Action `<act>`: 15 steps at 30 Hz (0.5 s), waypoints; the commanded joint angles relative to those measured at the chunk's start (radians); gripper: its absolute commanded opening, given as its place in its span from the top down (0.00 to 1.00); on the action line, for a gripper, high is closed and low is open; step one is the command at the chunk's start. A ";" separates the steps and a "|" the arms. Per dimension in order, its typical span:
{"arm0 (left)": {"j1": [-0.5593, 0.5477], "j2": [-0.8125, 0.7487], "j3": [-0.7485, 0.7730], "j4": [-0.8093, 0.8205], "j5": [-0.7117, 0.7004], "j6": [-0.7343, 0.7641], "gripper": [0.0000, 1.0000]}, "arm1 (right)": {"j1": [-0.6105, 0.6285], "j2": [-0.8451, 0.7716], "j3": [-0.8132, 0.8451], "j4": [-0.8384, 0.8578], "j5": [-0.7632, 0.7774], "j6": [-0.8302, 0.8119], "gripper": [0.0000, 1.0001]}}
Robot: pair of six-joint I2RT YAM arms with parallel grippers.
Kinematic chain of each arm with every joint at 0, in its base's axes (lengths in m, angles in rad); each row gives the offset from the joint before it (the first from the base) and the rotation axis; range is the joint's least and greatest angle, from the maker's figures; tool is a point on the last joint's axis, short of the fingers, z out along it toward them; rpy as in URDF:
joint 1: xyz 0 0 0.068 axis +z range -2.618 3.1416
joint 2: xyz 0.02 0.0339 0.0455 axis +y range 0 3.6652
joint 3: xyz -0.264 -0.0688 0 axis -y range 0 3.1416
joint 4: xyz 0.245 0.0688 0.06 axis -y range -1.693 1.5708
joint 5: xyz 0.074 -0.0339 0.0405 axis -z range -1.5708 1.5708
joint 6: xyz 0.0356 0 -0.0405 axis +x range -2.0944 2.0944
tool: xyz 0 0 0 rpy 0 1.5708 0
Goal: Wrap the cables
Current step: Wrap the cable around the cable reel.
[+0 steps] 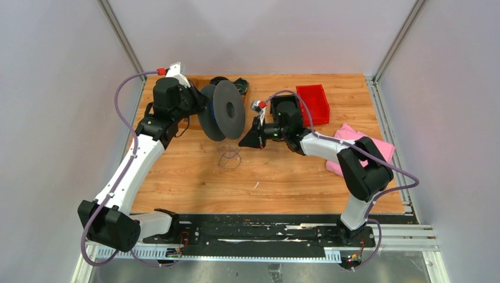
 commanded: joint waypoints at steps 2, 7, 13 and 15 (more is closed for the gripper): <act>0.019 0.000 0.036 0.071 -0.118 -0.002 1.00 | 0.072 -0.006 -0.014 0.024 0.005 0.059 0.98; 0.018 0.000 0.036 0.081 -0.183 0.078 1.00 | 0.120 -0.006 0.009 -0.004 -0.006 0.096 0.98; 0.016 -0.017 0.004 0.109 -0.208 0.119 1.00 | 0.154 -0.016 0.046 -0.026 -0.014 0.153 0.97; 0.010 -0.022 -0.005 0.118 -0.225 0.136 1.00 | 0.156 -0.022 0.062 -0.039 -0.021 0.175 0.97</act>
